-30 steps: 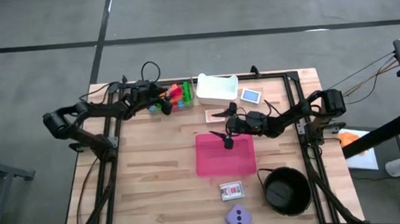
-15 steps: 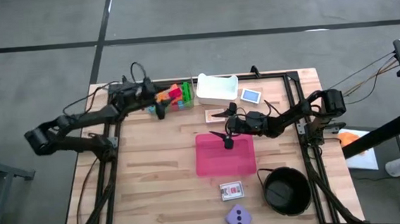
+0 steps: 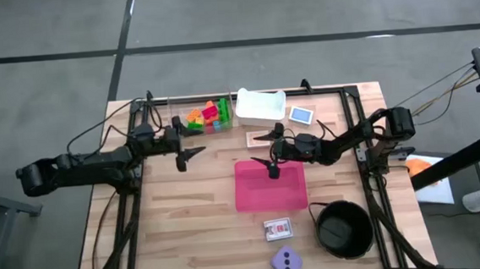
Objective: Pick & Place Toys
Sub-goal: Put the blue playing card into the white bin
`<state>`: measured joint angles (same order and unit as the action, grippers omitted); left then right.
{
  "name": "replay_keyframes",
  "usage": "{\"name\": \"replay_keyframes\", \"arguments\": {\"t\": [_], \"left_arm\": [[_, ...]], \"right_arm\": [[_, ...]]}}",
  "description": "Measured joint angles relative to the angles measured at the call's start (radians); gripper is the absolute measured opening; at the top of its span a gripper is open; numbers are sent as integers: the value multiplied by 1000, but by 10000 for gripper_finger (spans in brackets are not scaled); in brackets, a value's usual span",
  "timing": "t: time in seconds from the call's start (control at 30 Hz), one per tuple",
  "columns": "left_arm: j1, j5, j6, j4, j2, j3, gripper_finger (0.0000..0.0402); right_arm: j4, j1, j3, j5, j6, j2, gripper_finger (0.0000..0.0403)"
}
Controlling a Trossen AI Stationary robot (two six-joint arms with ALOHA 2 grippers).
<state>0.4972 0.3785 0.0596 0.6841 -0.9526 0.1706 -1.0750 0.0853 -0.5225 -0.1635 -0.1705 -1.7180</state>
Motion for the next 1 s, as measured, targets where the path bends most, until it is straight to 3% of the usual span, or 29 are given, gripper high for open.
{"name": "replay_keyframes", "arguments": {"t": [0.27, 0.53, 1.0], "left_arm": [[-11, 95, 14, 42, 50, -43, 281], [-10, 109, 9, 73, 111, -91, 281], [-9, 100, -52, 128, 113, -145, 281]], "right_arm": [[10, 1, -1, 20, 10, 0, 329], [-33, 30, -2, 269, 77, 6, 330], [-23, 144, 137, 278, 130, 145, 329]]}}
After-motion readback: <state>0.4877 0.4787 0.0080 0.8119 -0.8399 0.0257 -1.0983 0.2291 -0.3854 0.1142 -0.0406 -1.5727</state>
